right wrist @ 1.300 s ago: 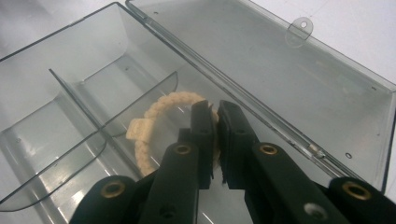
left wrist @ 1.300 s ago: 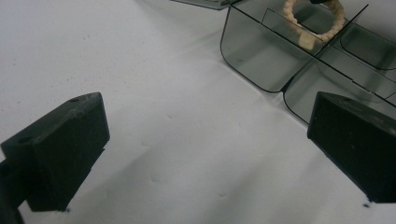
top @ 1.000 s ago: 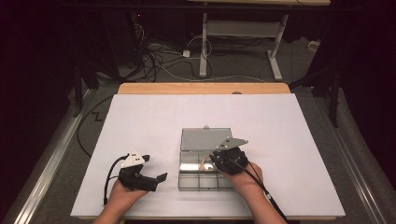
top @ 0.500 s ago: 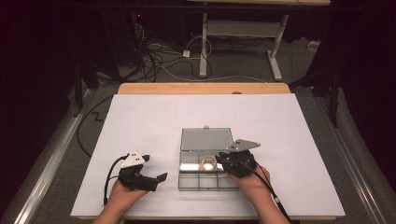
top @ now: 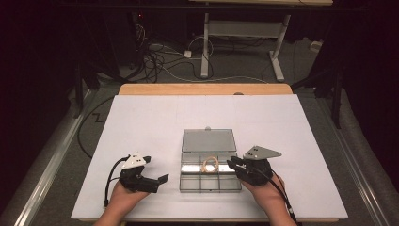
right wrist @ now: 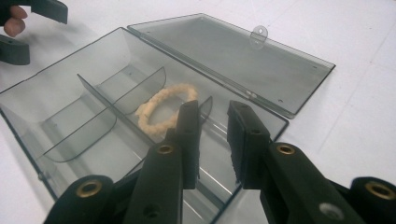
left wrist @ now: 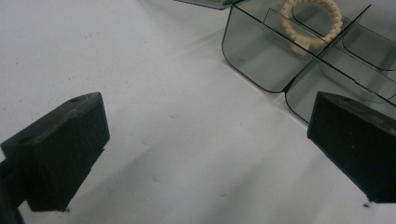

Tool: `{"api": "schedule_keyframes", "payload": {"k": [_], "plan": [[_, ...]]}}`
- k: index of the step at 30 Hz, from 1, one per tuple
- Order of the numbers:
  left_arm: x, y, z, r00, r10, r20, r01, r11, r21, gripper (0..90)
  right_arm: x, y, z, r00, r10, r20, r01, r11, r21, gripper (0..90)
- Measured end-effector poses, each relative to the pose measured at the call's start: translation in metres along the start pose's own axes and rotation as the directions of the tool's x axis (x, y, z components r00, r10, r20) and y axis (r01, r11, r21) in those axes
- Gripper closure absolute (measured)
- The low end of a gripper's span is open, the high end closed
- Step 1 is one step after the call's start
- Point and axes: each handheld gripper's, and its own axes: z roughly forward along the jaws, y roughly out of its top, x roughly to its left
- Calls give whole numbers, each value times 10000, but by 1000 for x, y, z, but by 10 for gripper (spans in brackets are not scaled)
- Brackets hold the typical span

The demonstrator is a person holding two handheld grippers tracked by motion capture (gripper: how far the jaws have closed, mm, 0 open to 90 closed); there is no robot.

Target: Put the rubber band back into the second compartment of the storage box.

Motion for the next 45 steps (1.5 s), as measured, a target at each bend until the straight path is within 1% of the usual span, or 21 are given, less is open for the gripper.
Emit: {"api": "schedule_keyframes", "payload": {"k": [11, 18, 23, 26, 29, 31, 34, 37, 39, 42, 45], "plan": [[0, 0, 0, 10000, -3, -10, 3, 10000, 13, 0, -10, -16, -15, 9992, 267, 285, -263, 9995, -144, 752], [0, 0, 0, 10000, -10, 1, 10, 10000, 3, 0, -14, -26, -24, 9984, 445, 359, -436, 9987, -251, 747], [0, 0, 0, 10000, 3, 22, -3, 10000, 1, 0, -18, -31, -30, 9972, 567, 494, -553, 9980, -308, 740], [0, 0, -1, 10000, -13, 30, 13, 10000, -6, 0, -22, -35, -31, 9965, 660, 522, -644, 9974, -311, 732], [0, 0, -1, 10000, -21, 42, 21, 10000, -4, 0, -26, -40, -30, 9950, 820, 576, -810, 9965, -203, 712], [1, 0, -1, 10000, -15, 48, 15, 10000, -15, 0, -29, -43, -29, 9943, 838, 659, -828, 9964, -185, 697], [1, 0, -1, 10000, -66, 38, 66, 10000, -32, 0, -33, -47, -28, 9929, 967, 697, -962, 9953, -111, 650], [1, 1, -1, 10000, -45, 30, 45, 10000, -28, 0, -36, -51, -25, 9913, 1056, 786, -1052, 9944, -86, 574], [0, 1, -1, 10000, -53, -33, 53, 10000, -36, 0, -39, -53, -24, 9902, 1143, 809, -1135, 9934, -141, 509], [0, 2, -1, 9998, -107, -147, 104, 9998, -177, 0, -42, -54, -23, 9909, 1074, 805, -1060, 9941, -215, 412], [1, 3, 1, 9996, -265, -99, 263, 9994, -232, 0, -43, -53, -23, 9900, 1027, 967, -1001, 9945, -320, 303]]}}
